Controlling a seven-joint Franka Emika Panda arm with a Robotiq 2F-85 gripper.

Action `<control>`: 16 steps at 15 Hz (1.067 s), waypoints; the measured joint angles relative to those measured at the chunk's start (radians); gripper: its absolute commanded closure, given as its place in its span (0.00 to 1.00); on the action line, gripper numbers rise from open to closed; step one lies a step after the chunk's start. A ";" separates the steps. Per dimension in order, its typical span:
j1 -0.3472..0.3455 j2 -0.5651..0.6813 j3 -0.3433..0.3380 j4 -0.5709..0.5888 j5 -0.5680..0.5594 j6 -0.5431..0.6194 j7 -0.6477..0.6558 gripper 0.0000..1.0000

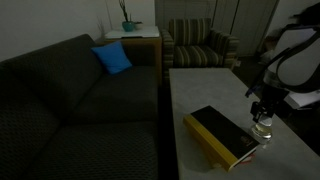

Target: Pick the lid on the table and put it on the silver bottle

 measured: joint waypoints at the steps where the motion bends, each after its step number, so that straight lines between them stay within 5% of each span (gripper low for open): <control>1: -0.010 0.021 0.010 0.025 0.000 -0.010 -0.006 0.55; 16: -0.103 0.087 0.056 0.104 0.000 -0.047 -0.051 0.55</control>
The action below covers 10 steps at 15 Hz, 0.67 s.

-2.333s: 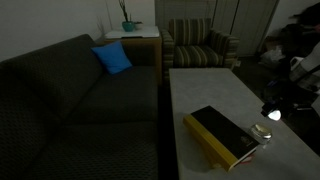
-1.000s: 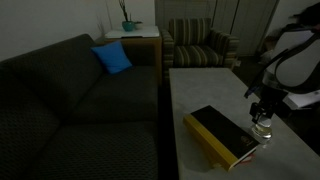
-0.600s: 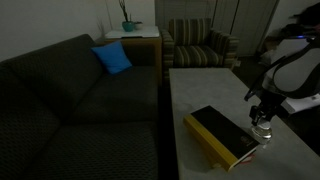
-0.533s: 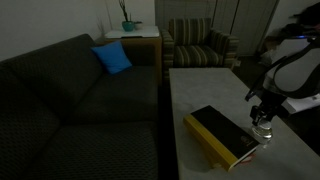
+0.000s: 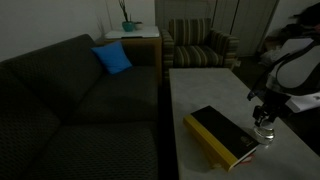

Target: Pick the lid on the table and put it on the silver bottle

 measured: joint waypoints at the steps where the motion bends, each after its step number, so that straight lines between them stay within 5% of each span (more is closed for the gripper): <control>1: -0.005 0.000 0.004 0.001 0.000 -0.007 -0.007 0.55; 10: -0.012 -0.004 0.010 0.005 0.000 -0.080 -0.017 0.55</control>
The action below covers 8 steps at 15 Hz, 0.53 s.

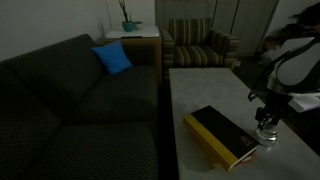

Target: Pick the lid on the table and put it on the silver bottle

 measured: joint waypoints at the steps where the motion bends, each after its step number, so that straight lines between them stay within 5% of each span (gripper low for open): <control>1: 0.001 0.000 0.000 0.000 0.000 -0.007 0.000 0.55; 8: 0.006 -0.002 -0.003 0.000 0.000 -0.040 0.002 0.55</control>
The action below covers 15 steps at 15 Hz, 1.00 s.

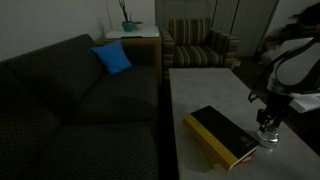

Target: Pick the lid on the table and put it on the silver bottle

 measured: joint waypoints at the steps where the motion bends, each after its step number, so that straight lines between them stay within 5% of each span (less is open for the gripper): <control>1: 0.001 0.000 -0.001 0.000 0.000 -0.003 0.001 0.55; 15: 0.032 -0.032 -0.046 -0.057 0.000 -0.026 0.064 0.55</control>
